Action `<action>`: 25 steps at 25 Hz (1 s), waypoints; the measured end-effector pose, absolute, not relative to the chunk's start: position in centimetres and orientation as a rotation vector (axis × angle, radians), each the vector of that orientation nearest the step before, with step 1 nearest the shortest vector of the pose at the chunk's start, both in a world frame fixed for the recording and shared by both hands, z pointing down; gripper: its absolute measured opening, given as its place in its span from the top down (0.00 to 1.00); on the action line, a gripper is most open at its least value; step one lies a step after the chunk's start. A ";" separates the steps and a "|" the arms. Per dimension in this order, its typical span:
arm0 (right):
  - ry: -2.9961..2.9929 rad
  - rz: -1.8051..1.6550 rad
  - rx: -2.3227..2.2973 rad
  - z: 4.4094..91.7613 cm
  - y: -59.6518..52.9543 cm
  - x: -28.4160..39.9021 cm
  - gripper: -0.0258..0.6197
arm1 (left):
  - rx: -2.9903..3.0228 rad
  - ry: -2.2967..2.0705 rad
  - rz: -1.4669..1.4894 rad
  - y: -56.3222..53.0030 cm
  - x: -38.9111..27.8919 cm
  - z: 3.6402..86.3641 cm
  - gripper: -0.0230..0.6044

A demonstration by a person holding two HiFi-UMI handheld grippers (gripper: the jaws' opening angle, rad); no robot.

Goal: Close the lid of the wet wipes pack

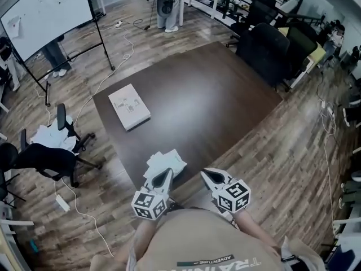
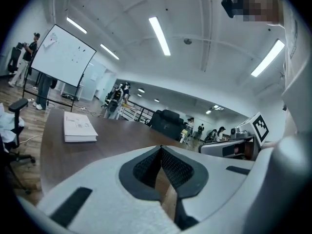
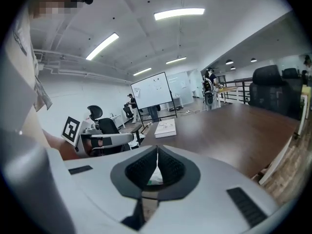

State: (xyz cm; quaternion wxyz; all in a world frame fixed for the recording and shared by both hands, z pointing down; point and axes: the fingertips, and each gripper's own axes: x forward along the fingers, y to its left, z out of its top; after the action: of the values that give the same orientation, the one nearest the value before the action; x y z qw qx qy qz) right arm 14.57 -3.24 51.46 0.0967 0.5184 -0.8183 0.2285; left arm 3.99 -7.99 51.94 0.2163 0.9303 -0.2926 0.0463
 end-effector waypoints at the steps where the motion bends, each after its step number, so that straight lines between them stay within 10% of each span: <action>1: -2.418 0.670 1.520 51.6 -3.8 14.0 0.94 | 2.569 -0.835 0.113 -8.5 3.2 52.0 0.95; 25: -2.431 0.675 1.087 57.2 -12.4 6.7 0.94 | 2.242 -1.214 0.039 -11.5 -7.1 57.7 0.95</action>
State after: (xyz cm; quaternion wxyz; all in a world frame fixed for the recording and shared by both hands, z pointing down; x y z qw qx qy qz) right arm 6.69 -12.37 57.23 0.1961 0.3879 -0.8677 0.2410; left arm -7.09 -11.54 57.72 0.2917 0.8411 -0.4553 0.0146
